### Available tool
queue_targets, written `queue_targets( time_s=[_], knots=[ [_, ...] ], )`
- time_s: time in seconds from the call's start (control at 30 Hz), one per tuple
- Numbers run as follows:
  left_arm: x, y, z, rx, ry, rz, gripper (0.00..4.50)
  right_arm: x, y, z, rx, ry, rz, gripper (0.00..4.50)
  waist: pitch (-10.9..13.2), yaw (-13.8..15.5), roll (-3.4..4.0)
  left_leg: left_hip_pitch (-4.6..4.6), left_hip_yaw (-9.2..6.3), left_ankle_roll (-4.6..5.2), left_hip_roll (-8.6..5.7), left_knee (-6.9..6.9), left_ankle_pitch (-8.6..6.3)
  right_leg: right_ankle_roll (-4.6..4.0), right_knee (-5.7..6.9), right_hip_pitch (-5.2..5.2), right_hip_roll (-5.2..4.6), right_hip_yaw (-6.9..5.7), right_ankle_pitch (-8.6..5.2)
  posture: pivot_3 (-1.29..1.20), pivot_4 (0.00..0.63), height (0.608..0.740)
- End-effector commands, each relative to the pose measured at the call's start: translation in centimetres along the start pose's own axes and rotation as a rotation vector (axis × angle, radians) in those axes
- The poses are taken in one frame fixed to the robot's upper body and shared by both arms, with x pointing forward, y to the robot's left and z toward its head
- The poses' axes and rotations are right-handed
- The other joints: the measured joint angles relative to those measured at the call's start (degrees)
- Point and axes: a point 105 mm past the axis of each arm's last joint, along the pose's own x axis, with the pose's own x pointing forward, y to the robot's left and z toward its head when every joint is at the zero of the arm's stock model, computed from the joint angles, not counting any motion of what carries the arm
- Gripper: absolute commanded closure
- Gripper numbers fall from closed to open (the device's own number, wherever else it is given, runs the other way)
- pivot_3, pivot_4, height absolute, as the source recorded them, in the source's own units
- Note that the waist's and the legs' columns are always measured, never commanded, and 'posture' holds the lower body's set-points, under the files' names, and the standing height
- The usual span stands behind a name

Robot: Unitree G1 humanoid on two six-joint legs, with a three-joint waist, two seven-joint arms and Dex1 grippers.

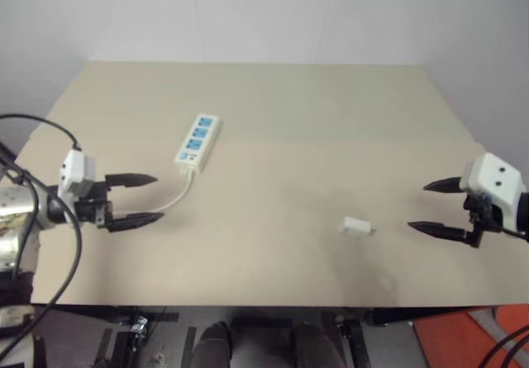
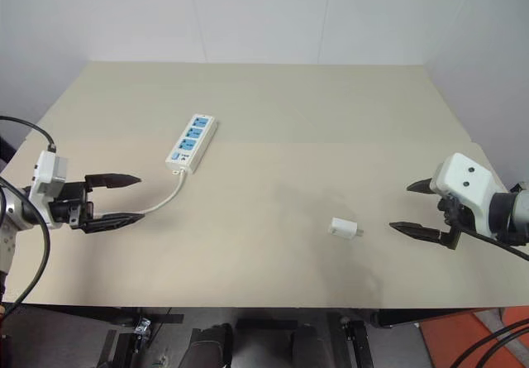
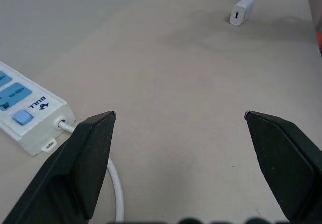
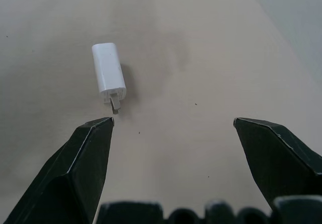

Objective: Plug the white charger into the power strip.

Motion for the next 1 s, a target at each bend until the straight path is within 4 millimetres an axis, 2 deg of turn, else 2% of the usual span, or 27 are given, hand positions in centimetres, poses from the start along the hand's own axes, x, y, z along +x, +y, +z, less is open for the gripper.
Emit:
queue_targets(
  time_s=[0.03, 0.2, 0.47, 0.6, 0.67, 0.73, 0.8, 0.87, 1.0],
  knots=[
    [-0.1, 0.0, 0.9, 0.031, -0.022, 0.008, 0.03, -0.2, -0.4, 1.1, -0.031, -0.024, -0.025, 0.00, 0.0, 0.0, 0.00, 0.00, 0.00, 0.00, 0.00, 0.01, 0.00, 0.00, 0.01, 0.00, 0.00, 0.00, 0.00, 0.00, 0.150, 0.740],
    [0.4, 0.3, 1.0, 0.034, -0.040, 0.015, 0.03, 0.2, -0.1, 1.6, -0.035, -0.044, -0.026, 0.00, 0.0, 0.0, 0.00, 0.00, 0.00, 0.00, 0.00, 0.01, 0.00, 0.00, 0.04, 0.00, 0.00, 0.00, 0.00, 0.00, 0.150, 0.740],
    [1.5, 2.1, 1.4, 0.013, -0.126, 0.148, 0.03, 0.5, 0.4, 2.5, -0.064, -0.071, -0.036, 0.00, 0.0, 0.1, 0.00, 0.00, 0.00, 0.00, -0.01, 0.09, 0.00, 0.00, 0.11, 0.01, 0.00, 0.00, 0.00, 0.00, 0.150, 0.740],
    [2.5, 2.0, 1.1, 0.001, -0.127, 0.169, 0.03, 0.7, 0.4, 3.1, -0.080, -0.090, -0.059, 0.00, 0.0, 0.0, -0.01, 0.00, 0.00, 0.00, -0.01, 0.10, 0.00, 0.00, 0.14, 0.01, 0.00, 0.01, 0.00, 0.00, 0.150, 0.740],
    [3.5, 2.9, 0.6, 0.062, -0.122, 0.280, 0.03, 0.9, 0.5, 3.4, -0.084, -0.104, -0.072, 0.00, 0.0, 0.1, 0.01, 0.01, 0.00, 0.00, -0.01, 0.11, 0.00, 0.00, 0.15, 0.01, 0.00, 0.03, 0.00, 0.00, 0.150, 0.740],
    [4.6, 4.7, 0.1, 0.075, -0.113, 0.446, 0.03, 1.1, 0.5, 3.8, -0.083, -0.122, -0.078, 0.00, 0.0, 0.2, 0.01, 0.03, 0.00, 0.00, -0.02, 0.15, 0.00, 0.00, 0.20, 0.03, 0.00, 0.03, 0.00, 0.00, 0.150, 0.740],
    [5.4, 6.1, 0.3, 0.020, -0.176, 0.560, 0.03, 1.4, 0.5, 4.2, -0.086, -0.134, -0.087, 0.00, 0.0, 0.5, -0.03, 0.05, -0.01, 0.00, -0.02, 0.26, 0.00, 0.00, 0.26, 0.07, 0.00, 0.03, 0.01, 0.00, 0.150, 0.740],
    [6.1, 6.6, 0.7, -0.013, -0.265, 0.620, 0.03, 1.7, 0.7, 4.4, -0.084, -0.142, -0.088, 0.00, 0.0, 0.6, -0.08, -0.01, -0.03, 0.00, -0.04, 0.42, 0.00, 0.01, 0.39, 0.06, 0.00, 0.03, 0.02, 0.00, 0.150, 0.740],
    [7.6, 7.2, 0.5, -0.035, -0.330, 0.730, 0.03, 1.9, 1.1, 4.2, -0.086, -0.139, -0.089, 0.00, -0.1, 1.0, -0.15, 0.00, -0.03, 0.00, -0.05, 0.43, 0.00, 0.02, 0.39, 0.07, -0.01, 0.03, 0.02, 0.00, 0.150, 0.740]
  ],
)
